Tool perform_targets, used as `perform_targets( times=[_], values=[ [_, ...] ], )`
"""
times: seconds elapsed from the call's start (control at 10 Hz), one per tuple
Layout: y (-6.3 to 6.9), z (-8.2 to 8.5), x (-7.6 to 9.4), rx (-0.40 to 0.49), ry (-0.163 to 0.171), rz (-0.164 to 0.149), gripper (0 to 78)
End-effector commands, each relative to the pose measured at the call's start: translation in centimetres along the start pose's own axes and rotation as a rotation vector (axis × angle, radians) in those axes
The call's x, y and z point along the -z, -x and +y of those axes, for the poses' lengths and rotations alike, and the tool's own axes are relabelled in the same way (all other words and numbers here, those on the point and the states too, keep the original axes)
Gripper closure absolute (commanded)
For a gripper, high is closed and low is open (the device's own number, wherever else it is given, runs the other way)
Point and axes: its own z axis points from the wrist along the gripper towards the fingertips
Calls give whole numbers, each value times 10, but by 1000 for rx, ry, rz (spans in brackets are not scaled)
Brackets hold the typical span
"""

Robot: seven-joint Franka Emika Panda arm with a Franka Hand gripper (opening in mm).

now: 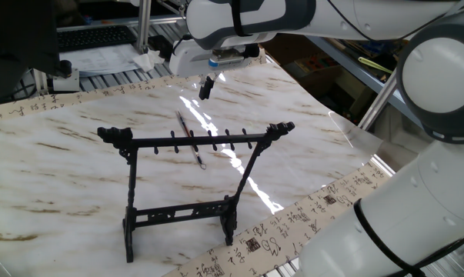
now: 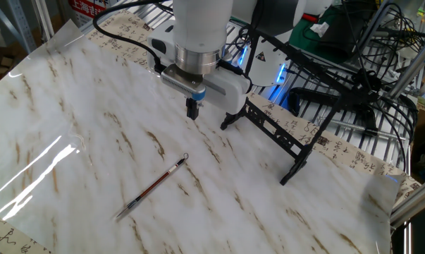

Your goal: Place the brush on the pen rack

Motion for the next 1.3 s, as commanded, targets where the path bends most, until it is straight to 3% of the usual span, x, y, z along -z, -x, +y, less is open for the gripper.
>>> perform_targets(
  times=[0.1,0.2,0.4,0.7,1.0,1.3],
  values=[
    [0,0,0,-194,123,87,776],
    [0,0,0,-189,85,83,776],
    [0,0,0,-187,88,90,776],
    [4,0,0,-182,96,125,776],
    [22,-1,3,-186,85,98,776],
    [41,-3,5,-185,84,103,776]
  ],
)
